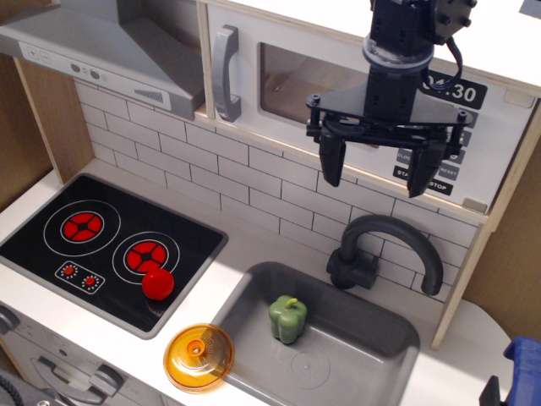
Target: Open microwave
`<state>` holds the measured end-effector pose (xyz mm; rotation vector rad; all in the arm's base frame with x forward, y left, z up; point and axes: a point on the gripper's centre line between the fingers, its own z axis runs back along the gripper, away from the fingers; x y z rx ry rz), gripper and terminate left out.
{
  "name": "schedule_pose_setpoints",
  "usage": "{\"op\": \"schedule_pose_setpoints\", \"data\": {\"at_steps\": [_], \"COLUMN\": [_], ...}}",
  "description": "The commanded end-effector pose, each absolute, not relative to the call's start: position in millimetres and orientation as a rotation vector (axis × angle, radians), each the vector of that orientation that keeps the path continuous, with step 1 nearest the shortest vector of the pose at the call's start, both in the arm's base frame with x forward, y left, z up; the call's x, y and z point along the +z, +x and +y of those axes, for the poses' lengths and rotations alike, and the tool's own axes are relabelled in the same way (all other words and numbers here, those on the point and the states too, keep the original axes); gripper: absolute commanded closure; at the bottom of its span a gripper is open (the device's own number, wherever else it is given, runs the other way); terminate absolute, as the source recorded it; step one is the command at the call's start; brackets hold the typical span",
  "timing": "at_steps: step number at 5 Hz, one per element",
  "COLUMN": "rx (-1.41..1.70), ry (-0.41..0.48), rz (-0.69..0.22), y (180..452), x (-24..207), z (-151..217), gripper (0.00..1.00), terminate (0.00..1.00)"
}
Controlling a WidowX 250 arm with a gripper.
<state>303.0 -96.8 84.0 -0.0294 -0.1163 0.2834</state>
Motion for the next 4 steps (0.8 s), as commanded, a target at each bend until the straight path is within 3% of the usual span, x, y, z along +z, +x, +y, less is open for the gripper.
{"op": "schedule_pose_setpoints", "data": {"at_steps": [1, 3, 4], "rx": [0.283, 0.185, 0.087], "ry": [-0.029, 0.056, 0.046], "rz": [-0.116, -0.188, -0.199], "y": [303.0, 313.0, 321.3], "x": [84.0, 89.5, 90.1], "z": [-96.8, -15.2, 13.0], "gripper": [0.0, 0.0, 0.0], "terminate": [0.0, 0.0, 0.0]}}
